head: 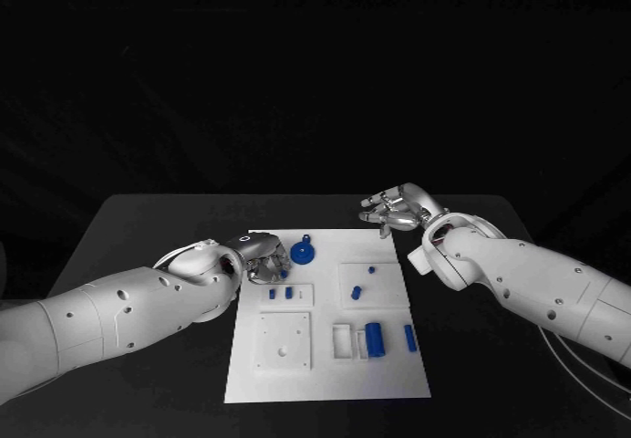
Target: Assemble the parts on the task board
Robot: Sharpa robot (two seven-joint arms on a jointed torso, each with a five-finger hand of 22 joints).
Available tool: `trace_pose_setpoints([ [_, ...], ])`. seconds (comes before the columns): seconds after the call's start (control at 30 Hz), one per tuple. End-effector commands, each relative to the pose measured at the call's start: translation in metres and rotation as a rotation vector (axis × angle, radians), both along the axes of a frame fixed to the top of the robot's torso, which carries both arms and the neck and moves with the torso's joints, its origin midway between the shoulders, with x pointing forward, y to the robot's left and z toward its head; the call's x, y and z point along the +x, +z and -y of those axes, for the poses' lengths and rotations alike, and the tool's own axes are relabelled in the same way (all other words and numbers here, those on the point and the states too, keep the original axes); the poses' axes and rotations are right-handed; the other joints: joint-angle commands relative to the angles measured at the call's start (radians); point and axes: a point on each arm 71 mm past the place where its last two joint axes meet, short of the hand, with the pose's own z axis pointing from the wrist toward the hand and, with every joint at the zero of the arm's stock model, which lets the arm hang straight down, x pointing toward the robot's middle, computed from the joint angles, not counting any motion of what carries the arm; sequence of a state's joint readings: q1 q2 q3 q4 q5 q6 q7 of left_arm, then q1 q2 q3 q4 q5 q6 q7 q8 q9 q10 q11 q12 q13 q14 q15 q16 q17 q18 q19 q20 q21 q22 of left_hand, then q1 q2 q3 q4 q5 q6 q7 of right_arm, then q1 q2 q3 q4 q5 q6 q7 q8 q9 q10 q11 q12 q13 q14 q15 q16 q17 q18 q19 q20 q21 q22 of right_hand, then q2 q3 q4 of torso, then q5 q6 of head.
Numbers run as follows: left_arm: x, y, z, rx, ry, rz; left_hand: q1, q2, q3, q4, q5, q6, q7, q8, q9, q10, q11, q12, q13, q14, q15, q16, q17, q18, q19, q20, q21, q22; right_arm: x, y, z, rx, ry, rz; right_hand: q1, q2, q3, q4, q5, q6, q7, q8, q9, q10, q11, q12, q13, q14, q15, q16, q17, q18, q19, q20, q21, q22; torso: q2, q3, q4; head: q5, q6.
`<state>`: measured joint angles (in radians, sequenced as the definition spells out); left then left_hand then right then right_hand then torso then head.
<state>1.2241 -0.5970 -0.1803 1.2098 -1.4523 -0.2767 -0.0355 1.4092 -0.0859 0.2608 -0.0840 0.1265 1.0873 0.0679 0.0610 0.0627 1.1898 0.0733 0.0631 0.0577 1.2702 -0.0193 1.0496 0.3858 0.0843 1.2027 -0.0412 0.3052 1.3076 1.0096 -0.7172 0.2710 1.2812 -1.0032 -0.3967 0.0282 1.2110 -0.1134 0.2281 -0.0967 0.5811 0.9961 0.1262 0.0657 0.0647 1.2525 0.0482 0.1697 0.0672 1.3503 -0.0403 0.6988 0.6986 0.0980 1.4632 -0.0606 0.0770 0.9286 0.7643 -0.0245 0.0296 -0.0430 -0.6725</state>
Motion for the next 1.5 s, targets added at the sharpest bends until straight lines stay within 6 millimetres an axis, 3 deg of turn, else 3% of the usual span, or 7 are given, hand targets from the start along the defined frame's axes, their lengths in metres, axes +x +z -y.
trace_pose_setpoints([
  [0.03, 0.0, 0.001, 0.001, -0.004, -0.003, 0.023, 0.003, -0.008, -0.008, -0.001, -0.005, -0.009, -0.002, 0.0, -0.001, -0.01, 0.0, 0.002, 0.002, -0.008, 0.0, 0.004, 0.001, 0.005, 0.007, 0.001, -0.005, 0.02, 0.0, 0.0, -0.001, 0.002, 0.015, -0.001, -0.013, 0.001, 0.005, 0.0, 0.004, 0.002, 0.009, -0.003, -0.001, 0.005, 0.002, -0.004, -0.001, -0.001, 0.005, 0.006, -0.001, 0.007, -0.003, 0.004, 0.005, 0.0, 0.0, 0.0002, -0.0007, 0.001, 0.001],
  [0.6, -0.001, 0.001, -0.001, 0.002, -0.003, 0.017, 0.013, -0.003, -0.029, -0.005, -0.007, 0.007, 0.001, 0.001, 0.0, -0.029, 0.002, 0.006, 0.002, -0.015, -0.001, 0.004, 0.0, 0.003, 0.009, 0.0, -0.019, 0.021, 0.0, 0.0, -0.001, 0.002, 0.016, -0.003, -0.013, 0.001, 0.005, 0.0, 0.004, 0.002, 0.009, -0.003, -0.001, 0.005, 0.002, -0.004, -0.001, -0.001, 0.005, 0.006, -0.001, 0.007, -0.003, 0.004, 0.005, 0.0, 0.0, 0.0002, -0.0007, 0.002, 0.002],
  [1.1, 0.0, 0.002, -0.023, 0.003, 0.035, 0.031, 0.047, -0.014, -0.06, -0.032, 0.002, -0.026, -0.02, 0.0, -0.001, -0.13, 0.031, 0.005, 0.002, -0.042, 0.017, -0.011, -0.011, 0.02, -0.003, 0.019, -0.03, 0.023, 0.001, -0.002, 0.005, -0.01, 0.007, -0.004, -0.005, -0.001, 0.017, -0.013, 0.002, 0.003, 0.012, -0.003, -0.001, -0.012, 0.01, -0.027, -0.003, -0.003, 0.009, 0.006, -0.003, 0.01, -0.005, 0.005, 0.006, 0.003, 0.0, -0.0015, 0.0002, 0.005, 0.003],
  [1.17, 0.001, 0.003, -0.028, -0.001, 0.042, 0.04, 0.05, -0.01, -0.059, -0.034, 0.003, -0.026, -0.019, 0.0, -0.001, -0.129, 0.032, 0.008, 0.001, -0.043, 0.017, -0.014, -0.013, 0.018, -0.006, 0.017, -0.029, 0.023, 0.001, -0.002, 0.007, -0.027, 0.012, -0.003, 0.009, -0.001, 0.032, -0.032, -0.01, 0.008, 0.013, -0.003, -0.001, -0.015, 0.013, -0.044, -0.004, -0.003, 0.009, 0.008, -0.002, 0.014, -0.007, 0.006, 0.009, 0.009, 0.0, -0.0017, 0.0021, 0.007, 0.004],
  [1.33, 0.006, 0.009, -0.04, -0.041, 0.081, 0.078, 0.049, 0.0, -0.049, -0.032, 0.001, -0.018, -0.001, 0.001, -0.001, -0.103, 0.026, 0.01, 0.001, -0.065, 0.014, -0.097, -0.053, 0.013, -0.034, 0.016, -0.053, 0.017, 0.001, -0.005, 0.011, -0.103, 0.046, -0.005, 0.022, 0.007, 0.088, -0.083, -0.093, 0.034, 0.011, -0.004, -0.001, -0.025, 0.022, -0.097, -0.006, 0.01, 0.01, 0.031, 0.009, 0.028, -0.002, 0.007, 0.038, 0.052, -0.002, -0.0018, 0.0008, 0.013, 0.006],
  [1.4, 0.009, 0.014, -0.047, -0.079, 0.111, 0.095, 0.046, 0.009, -0.041, -0.028, 0.006, 0.004, 0.03, 0.005, 0.001, -0.063, 0.018, 0.021, 0.001, -0.071, 0.012, -0.121, -0.063, 0.012, -0.043, 0.016, -0.062, 0.016, 0.001, -0.008, 0.013, -0.153, 0.072, -0.029, 0.02, 0.011, 0.102, -0.093, -0.121, 0.04, 0.011, -0.003, -0.001, -0.037, 0.026, -0.105, -0.007, 0.011, 0.012, 0.038, 0.014, 0.03, -0.004, 0.008, 0.046, 0.067, -0.001, -0.0009, -0.0005, 0.017, 0.009],
  [1.5, 0.012, 0.022, -0.056, -0.141, 0.152, 0.106, 0.033, 0.016, -0.03, -0.016, 0.013, 0.045, 0.051, 0.004, 0.0, -0.028, 0.016, 0.013, 0.0, -0.088, 0.018, -0.212, -0.103, 0.003, -0.076, 0.02, -0.102, -0.002, 0.0, -0.011, 0.015, -0.226, 0.099, -0.047, 0.015, 0.014, 0.126, -0.111, -0.159, 0.06, 0.008, -0.004, -0.001, -0.06, 0.031, -0.105, -0.008, 0.02, 0.014, 0.056, 0.021, 0.04, -0.003, 0.012, 0.063, 0.096, -0.002, 0.0006, -0.0006, 0.018, 0.011],
])
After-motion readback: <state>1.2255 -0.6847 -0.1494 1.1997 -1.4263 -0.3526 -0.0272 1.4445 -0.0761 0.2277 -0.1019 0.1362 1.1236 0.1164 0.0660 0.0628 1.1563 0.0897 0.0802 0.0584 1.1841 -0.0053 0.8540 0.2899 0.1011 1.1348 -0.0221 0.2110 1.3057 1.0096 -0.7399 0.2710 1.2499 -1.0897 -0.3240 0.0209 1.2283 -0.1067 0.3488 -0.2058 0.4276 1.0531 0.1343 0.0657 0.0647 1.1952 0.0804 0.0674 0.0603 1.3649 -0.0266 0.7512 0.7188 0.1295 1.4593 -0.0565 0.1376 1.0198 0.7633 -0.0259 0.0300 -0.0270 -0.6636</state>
